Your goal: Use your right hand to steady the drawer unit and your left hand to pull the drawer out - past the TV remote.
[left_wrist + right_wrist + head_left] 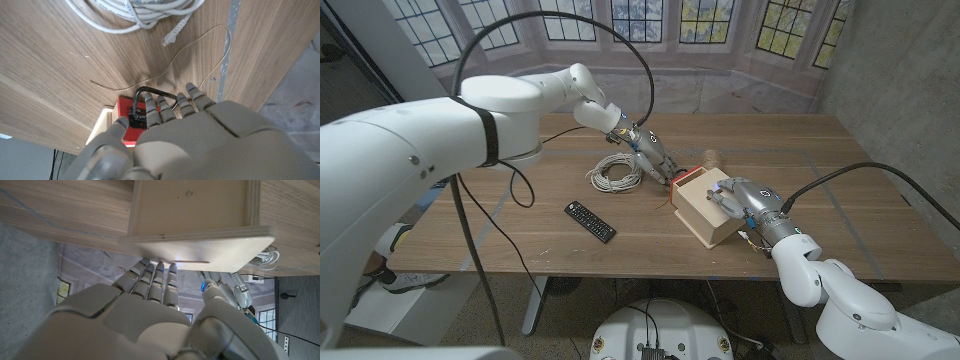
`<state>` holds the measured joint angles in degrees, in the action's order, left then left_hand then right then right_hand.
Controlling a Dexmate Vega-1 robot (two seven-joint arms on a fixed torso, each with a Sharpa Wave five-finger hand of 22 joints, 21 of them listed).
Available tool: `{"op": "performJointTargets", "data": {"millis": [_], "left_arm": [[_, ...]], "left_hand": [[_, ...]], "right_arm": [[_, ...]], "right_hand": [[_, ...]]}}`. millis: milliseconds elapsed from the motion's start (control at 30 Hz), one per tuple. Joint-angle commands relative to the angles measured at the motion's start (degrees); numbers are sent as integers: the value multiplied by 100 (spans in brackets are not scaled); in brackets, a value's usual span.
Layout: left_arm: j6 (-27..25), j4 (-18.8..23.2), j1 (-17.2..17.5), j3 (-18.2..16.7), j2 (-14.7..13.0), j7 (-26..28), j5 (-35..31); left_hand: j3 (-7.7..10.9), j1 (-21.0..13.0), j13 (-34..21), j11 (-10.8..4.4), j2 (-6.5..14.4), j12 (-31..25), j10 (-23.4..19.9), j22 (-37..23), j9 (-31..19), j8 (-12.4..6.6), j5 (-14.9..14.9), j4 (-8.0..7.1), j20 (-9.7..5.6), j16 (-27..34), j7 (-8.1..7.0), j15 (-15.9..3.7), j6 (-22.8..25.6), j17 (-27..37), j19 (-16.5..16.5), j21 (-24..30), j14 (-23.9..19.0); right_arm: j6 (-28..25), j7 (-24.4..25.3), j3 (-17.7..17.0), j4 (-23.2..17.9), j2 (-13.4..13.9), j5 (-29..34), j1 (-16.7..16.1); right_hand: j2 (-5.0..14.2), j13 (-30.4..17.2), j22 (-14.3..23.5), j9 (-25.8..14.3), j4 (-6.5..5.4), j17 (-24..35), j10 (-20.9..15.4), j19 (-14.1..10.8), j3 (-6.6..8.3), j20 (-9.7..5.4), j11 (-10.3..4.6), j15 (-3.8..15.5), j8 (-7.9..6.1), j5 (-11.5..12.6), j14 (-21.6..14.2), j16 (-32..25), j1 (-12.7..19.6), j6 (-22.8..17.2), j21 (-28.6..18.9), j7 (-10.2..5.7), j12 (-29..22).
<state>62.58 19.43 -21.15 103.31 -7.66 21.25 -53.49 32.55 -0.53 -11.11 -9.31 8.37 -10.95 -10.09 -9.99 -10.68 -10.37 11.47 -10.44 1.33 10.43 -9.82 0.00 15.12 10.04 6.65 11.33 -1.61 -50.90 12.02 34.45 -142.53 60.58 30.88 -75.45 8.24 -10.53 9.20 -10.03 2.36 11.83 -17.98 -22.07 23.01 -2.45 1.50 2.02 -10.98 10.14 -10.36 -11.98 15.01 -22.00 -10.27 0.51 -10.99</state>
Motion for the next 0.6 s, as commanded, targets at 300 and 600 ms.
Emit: {"op": "performJointTargets", "data": {"millis": [300,600], "left_arm": [[-307,-10,175,-87,11,-93,-160],[-188,-8,122,-114,-34,-186,-86]], "left_hand": [[-27,12,-13,-15,53,-8,37,-27,-16,-5,53,1,-31,-20,-8,-17,-30,19,-1,15,46],[-33,15,-12,-4,54,-39,-14,-28,-16,-31,53,-1,-31,-11,0,-12,12,19,2,17,43]], "right_arm": [[38,107,5,-2,-3,-95,-28],[-40,103,33,-37,-1,-94,-22]], "right_hand": [[12,-13,32,-29,35,8,-67,-90,45,-69,17,38,8,27,-63,-4,-60,-80,-51,-10,-15],[15,-13,32,-29,35,8,-73,-94,49,-67,1,42,8,27,-64,-4,-66,-86,-51,-6,-15]]}}
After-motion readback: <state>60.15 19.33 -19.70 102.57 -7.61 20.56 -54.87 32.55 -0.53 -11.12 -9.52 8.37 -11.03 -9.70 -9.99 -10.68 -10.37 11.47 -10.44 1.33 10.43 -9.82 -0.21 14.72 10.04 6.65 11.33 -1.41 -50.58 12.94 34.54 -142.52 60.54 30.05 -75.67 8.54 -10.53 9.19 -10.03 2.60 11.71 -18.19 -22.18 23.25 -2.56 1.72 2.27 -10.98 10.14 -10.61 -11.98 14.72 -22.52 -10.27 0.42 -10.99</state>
